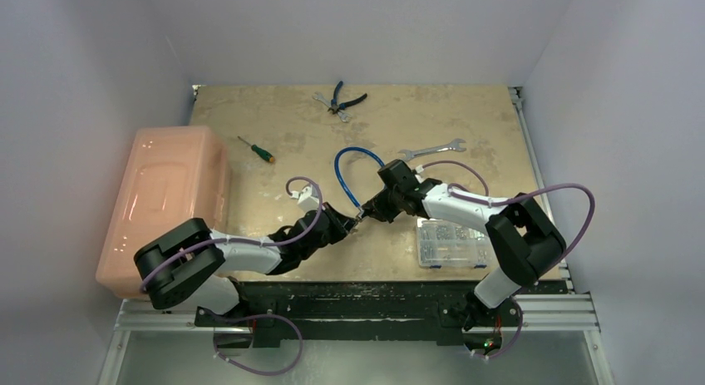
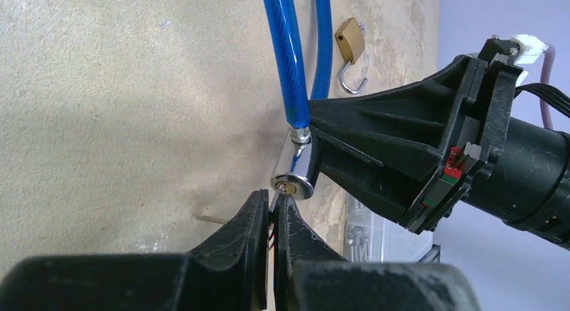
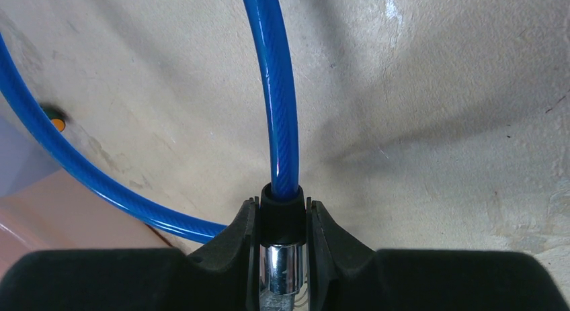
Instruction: Unlock with the key
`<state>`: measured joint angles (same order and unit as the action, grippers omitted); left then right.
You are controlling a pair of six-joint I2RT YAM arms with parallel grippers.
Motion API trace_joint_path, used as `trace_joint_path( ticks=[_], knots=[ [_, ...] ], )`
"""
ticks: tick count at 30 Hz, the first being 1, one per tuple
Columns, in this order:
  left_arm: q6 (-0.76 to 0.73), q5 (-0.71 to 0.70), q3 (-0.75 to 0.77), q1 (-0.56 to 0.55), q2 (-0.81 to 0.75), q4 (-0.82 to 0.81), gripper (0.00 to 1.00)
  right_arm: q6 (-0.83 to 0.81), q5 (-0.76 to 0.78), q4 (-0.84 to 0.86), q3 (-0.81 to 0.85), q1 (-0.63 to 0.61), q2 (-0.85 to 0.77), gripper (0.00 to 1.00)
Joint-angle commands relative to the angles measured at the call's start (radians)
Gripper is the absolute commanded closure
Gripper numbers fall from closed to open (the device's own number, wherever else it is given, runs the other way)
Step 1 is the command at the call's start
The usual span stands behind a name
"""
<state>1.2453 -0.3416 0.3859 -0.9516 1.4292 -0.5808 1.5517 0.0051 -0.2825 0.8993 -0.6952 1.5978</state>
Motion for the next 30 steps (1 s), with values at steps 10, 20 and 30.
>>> trace_joint_path(
  ticks=[10, 20, 30],
  knots=[
    [-0.065, -0.074, -0.031, 0.005, 0.046, -0.273, 1.00, 0.052, -0.124, 0.026, 0.061, -0.109, -0.028, 1.00],
    [-0.139, -0.066, -0.065, 0.005, 0.069, -0.350, 1.00, 0.028, -0.074, -0.023, 0.079, -0.109, -0.029, 1.00],
    [-0.351, -0.020, -0.088, -0.006, 0.068, -0.435, 1.00, 0.001, -0.059, -0.065, 0.099, -0.109, -0.017, 1.00]
  ],
)
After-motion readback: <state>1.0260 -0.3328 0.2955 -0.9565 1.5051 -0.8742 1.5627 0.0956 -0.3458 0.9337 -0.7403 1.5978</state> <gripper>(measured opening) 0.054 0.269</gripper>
